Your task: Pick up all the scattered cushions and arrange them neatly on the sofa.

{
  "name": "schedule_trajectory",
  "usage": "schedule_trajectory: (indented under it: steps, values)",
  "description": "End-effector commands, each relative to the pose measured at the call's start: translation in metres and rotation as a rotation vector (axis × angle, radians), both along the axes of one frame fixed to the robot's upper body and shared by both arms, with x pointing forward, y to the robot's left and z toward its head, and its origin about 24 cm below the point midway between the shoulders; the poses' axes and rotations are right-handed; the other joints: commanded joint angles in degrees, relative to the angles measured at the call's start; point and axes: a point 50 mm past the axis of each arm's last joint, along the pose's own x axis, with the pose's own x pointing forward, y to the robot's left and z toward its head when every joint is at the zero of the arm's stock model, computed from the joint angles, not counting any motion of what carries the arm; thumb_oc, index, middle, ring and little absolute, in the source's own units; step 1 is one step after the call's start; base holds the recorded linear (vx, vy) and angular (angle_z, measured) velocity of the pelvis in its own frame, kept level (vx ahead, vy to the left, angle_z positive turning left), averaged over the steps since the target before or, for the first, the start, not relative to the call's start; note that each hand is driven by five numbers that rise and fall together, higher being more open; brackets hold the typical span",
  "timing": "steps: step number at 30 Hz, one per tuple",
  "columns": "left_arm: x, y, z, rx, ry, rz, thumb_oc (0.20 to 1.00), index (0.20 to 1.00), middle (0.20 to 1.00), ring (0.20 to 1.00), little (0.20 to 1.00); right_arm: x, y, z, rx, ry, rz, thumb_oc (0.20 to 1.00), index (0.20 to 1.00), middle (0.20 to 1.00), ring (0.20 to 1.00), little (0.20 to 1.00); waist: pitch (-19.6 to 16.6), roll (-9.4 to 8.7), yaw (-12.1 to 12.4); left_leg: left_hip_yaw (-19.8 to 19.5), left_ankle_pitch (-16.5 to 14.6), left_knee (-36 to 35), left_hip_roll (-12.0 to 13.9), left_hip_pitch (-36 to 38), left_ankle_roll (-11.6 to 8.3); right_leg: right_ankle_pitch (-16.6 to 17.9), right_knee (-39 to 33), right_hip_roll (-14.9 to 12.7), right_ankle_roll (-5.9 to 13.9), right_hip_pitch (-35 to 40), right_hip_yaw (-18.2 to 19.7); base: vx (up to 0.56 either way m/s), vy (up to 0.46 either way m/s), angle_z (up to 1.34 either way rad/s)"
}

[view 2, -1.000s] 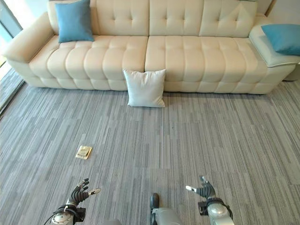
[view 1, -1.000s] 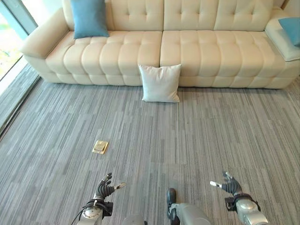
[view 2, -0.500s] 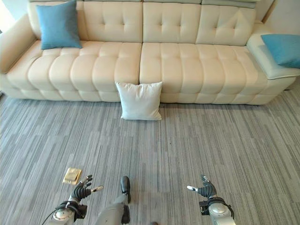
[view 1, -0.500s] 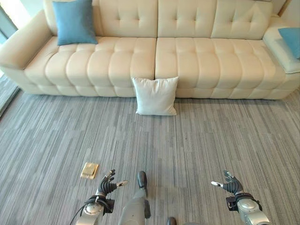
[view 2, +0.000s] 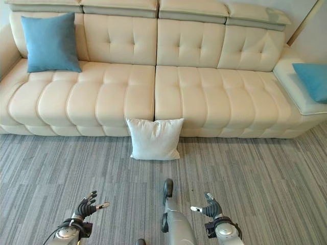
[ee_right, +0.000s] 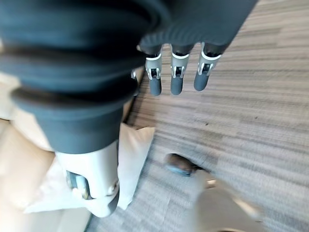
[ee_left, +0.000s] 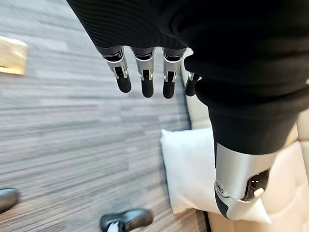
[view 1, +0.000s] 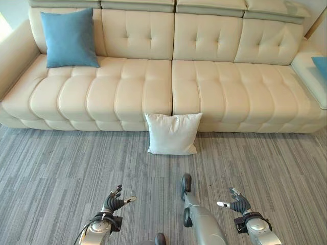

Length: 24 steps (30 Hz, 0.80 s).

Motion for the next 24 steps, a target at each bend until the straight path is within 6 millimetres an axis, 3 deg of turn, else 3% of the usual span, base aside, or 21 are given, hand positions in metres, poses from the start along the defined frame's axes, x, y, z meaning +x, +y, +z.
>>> schedule_trajectory:
  steps: [1,2,4,7,10,13,16,21,24]
  values:
    - [0.014,0.003,0.014,0.035,-0.084,-0.056,1.000,1.000,1.000,1.000,1.000,0.031,-0.026,0.030,-0.068,-0.156,0.001,1.000,1.000,1.000,1.000,1.000,-0.53,1.32,-0.87,-0.20,9.56,17.25,6.83,-7.05,-7.70,2.52,1.70,-0.75,0.62,9.08,0.83,0.37,-0.266,0.75]
    - [0.014,0.004,0.014,0.035,-0.084,-0.056,1.000,1.000,1.000,1.000,1.000,0.031,-0.025,0.030,-0.067,-0.157,0.001,1.000,1.000,1.000,1.000,1.000,-0.68,1.16,-0.98,-0.31,9.72,17.25,6.66,-7.30,-7.67,2.62,1.63,-0.94,0.63,8.92,0.78,0.33,-0.269,0.69]
    - [0.015,-0.002,0.012,0.018,-0.078,-0.064,1.000,1.000,1.000,1.000,1.000,0.034,-0.032,0.037,-0.077,-0.183,-0.007,1.000,1.000,1.000,1.000,1.000,-0.39,0.18,-0.78,1.51,14.80,29.98,8.97,-13.73,-7.46,-0.68,1.68,0.39,-2.53,12.78,2.50,0.28,-0.242,0.08]
    - [0.016,-0.005,0.011,0.008,-0.074,-0.072,1.000,1.000,1.000,1.000,1.000,0.034,-0.035,0.037,-0.084,-0.178,-0.016,1.000,1.000,1.000,1.000,1.000,-0.18,-0.18,-0.08,2.85,12.82,31.53,9.08,-17.50,-6.31,-1.97,1.25,0.64,-3.04,15.30,3.49,0.28,-0.140,-0.35]
    - [0.018,-0.009,0.013,0.014,-0.080,-0.102,1.000,1.000,1.000,1.000,1.000,0.032,-0.042,0.039,-0.107,-0.177,-0.026,1.000,1.000,1.000,1.000,1.000,-0.15,-0.88,0.80,5.54,8.89,21.90,8.12,-21.21,-5.07,-3.20,-0.20,0.40,-2.02,18.58,4.06,0.28,-0.013,-0.25]
    - [0.017,-0.008,0.012,0.019,-0.077,-0.097,1.000,1.000,1.000,1.000,1.000,0.030,-0.043,0.037,-0.120,-0.164,-0.031,1.000,1.000,1.000,1.000,1.000,0.07,-1.03,1.34,5.69,9.56,16.66,8.02,-22.53,-5.43,-3.90,-0.57,0.54,-1.64,20.21,4.49,0.16,0.053,-0.16]
    - [0.007,-0.002,0.007,0.032,-0.043,-0.080,1.000,1.000,1.000,1.000,1.000,0.021,-0.040,0.028,-0.105,-0.122,-0.038,1.000,1.000,1.000,1.000,1.000,-1.49,-0.07,1.53,3.96,7.94,6.66,6.31,-16.30,-4.83,-4.33,0.33,0.52,-0.18,21.00,5.69,0.27,0.228,-0.47]
    - [0.007,0.006,0.012,0.052,-0.054,-0.073,1.000,1.000,1.000,1.000,1.000,0.026,-0.032,0.028,-0.092,-0.130,-0.010,1.000,1.000,1.000,1.000,1.000,-1.46,0.23,2.57,4.29,6.37,4.71,4.85,-14.49,-2.74,-4.34,4.57,-0.64,1.32,19.00,6.50,0.04,0.166,-0.22]
    - [0.007,0.019,0.014,0.076,-0.055,-0.024,1.000,1.000,1.000,1.000,1.000,0.039,-0.016,0.031,-0.062,-0.158,0.032,1.000,1.000,1.000,1.000,1.000,0.16,0.30,3.13,4.78,5.48,5.01,4.47,-13.78,-1.03,-1.31,14.32,-1.82,4.21,12.78,7.87,-0.02,0.135,-0.23]
